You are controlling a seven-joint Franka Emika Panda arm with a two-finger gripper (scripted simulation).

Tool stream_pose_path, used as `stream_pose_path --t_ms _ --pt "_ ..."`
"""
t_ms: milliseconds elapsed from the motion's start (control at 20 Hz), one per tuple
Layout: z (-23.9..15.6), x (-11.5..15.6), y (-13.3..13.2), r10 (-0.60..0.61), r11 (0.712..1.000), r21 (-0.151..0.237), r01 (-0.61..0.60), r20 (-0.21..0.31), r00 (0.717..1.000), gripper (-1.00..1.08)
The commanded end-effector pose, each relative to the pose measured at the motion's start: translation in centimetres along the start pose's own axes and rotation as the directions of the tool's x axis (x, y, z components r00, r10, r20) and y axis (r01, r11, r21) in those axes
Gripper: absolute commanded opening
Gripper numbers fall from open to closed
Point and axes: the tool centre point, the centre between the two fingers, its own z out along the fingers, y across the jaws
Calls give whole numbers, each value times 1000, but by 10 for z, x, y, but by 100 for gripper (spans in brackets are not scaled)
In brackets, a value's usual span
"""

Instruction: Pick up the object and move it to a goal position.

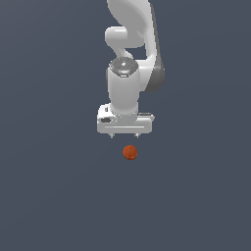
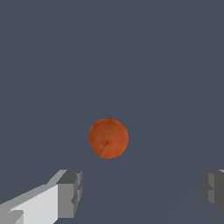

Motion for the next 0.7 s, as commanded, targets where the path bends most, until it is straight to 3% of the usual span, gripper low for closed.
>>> stream_pose_path --t_ms 0,650 --pt "0 0 0 0 1000 0 0 0 1000 100" --pt "-7 8 0 -60 998 -19 60 -24 998 100"
